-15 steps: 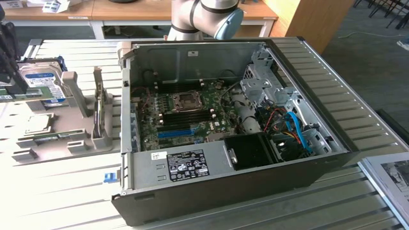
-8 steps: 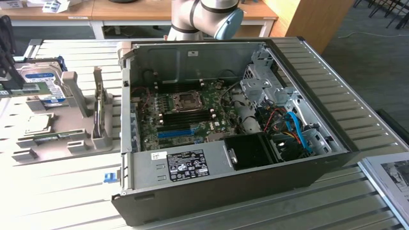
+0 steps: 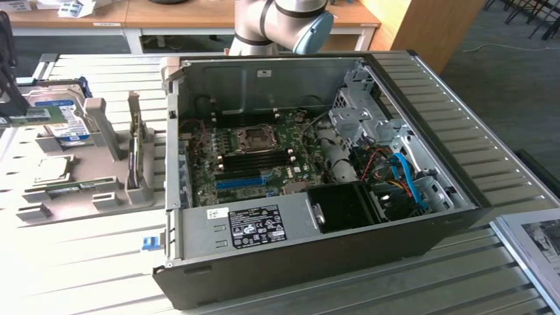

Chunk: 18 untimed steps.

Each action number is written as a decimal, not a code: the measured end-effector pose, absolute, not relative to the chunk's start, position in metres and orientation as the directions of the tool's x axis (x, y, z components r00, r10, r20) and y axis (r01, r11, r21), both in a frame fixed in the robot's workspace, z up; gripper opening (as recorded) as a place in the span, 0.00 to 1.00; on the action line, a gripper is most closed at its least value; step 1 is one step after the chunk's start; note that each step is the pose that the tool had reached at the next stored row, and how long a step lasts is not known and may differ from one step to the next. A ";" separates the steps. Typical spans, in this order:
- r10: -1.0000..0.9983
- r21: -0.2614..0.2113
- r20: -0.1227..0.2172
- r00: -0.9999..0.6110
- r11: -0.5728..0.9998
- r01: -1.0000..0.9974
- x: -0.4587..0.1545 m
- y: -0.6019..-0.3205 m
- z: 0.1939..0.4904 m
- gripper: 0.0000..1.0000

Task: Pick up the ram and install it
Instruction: 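Pick up the ram and move it above insertion slot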

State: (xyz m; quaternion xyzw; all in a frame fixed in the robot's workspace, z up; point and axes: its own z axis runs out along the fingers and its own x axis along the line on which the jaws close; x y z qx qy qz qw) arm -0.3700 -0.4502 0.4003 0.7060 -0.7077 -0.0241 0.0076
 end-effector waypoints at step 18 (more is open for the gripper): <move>-1.000 0.045 -0.023 -0.003 0.002 -0.999 -0.357 -0.450 0.404 0.12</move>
